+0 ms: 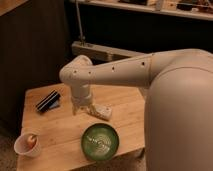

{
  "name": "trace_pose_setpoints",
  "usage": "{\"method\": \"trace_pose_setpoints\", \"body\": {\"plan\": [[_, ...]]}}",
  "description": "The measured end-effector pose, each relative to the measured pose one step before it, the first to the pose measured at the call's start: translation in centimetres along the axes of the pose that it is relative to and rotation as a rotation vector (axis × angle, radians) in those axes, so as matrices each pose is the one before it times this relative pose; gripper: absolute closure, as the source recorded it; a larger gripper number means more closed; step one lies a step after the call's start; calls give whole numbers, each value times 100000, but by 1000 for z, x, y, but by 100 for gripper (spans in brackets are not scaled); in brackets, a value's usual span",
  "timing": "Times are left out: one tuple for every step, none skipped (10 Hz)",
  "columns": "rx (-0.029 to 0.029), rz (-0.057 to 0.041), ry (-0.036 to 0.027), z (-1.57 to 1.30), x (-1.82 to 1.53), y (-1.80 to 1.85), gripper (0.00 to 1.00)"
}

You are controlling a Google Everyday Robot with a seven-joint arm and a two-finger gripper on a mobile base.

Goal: Move the arm in a circular motion

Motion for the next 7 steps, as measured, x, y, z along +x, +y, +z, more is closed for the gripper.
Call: {"method": "trace_pose_setpoints", "body": {"plan": [[455,-195,2,-42,-125,-35,35],[1343,-716,-668,-263,-579,-180,35],[653,-2,-573,-466,-900,-480,35],[684,281,-863,-529,-1269,-838,35],[629,1118,-1082,-775,-2207,-1513,35],[476,1652,-692,-357,-1728,-1490,35],[357,2045,-625,-248,-1435,-1669,35]]}}
